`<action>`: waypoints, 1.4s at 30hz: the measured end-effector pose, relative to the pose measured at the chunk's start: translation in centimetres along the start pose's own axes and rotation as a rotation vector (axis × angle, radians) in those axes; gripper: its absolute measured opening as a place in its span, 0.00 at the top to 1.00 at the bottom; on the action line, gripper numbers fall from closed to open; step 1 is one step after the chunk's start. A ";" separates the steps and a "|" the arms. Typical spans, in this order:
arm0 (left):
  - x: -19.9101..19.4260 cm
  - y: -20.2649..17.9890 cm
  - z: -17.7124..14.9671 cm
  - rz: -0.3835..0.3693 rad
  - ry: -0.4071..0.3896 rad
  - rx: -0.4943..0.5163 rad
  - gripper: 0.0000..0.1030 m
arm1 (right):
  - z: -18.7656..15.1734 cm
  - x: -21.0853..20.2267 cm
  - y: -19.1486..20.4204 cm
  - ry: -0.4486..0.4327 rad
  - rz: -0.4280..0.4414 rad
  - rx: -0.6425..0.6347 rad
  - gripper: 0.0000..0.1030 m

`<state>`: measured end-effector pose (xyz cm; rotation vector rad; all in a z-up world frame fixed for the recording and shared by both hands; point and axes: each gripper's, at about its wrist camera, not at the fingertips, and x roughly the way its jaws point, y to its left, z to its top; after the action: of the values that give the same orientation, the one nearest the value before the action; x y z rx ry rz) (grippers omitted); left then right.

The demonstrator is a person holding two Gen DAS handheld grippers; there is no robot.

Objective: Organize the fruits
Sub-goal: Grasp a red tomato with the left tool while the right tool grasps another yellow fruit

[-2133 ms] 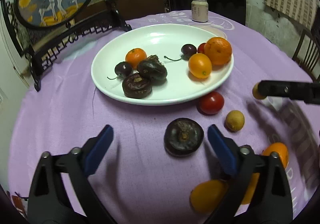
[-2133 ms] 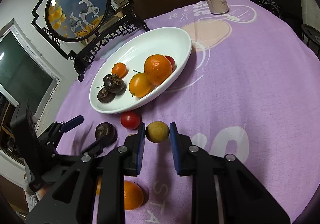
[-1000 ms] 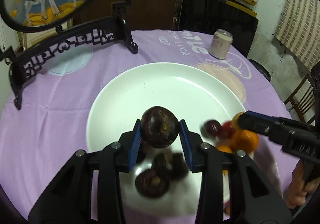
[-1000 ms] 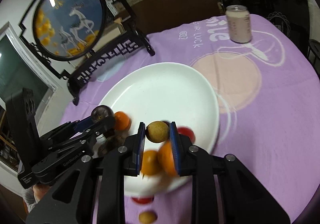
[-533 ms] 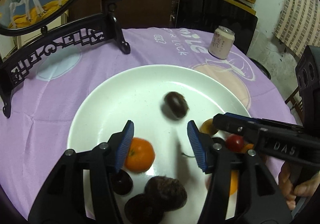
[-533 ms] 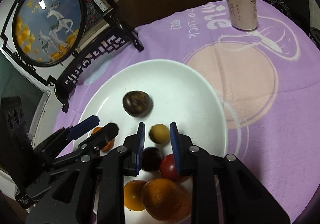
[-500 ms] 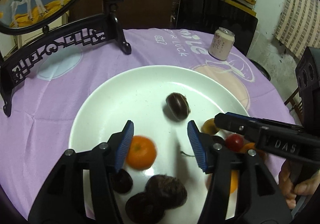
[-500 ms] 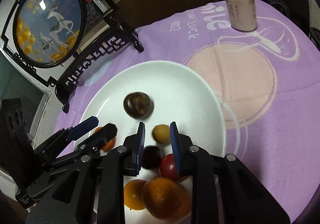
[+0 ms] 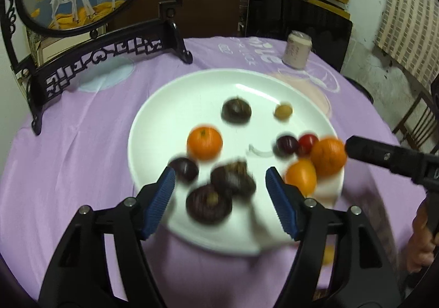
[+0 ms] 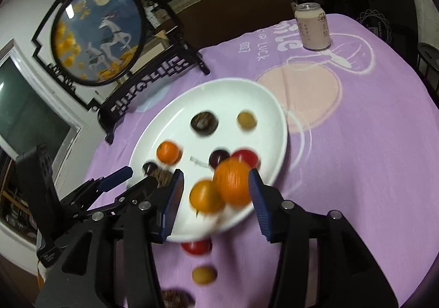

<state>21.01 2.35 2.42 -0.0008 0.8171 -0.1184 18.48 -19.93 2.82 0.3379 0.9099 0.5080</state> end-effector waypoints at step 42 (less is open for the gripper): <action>-2.5 -3.9 -6.2 -0.086 0.072 0.079 0.16 | -5.1 -3.8 -1.5 -0.002 0.008 -0.033 0.77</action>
<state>14.42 -0.94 0.19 0.0430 0.8842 -0.2325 12.75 -22.94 1.72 0.3123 0.8976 0.5295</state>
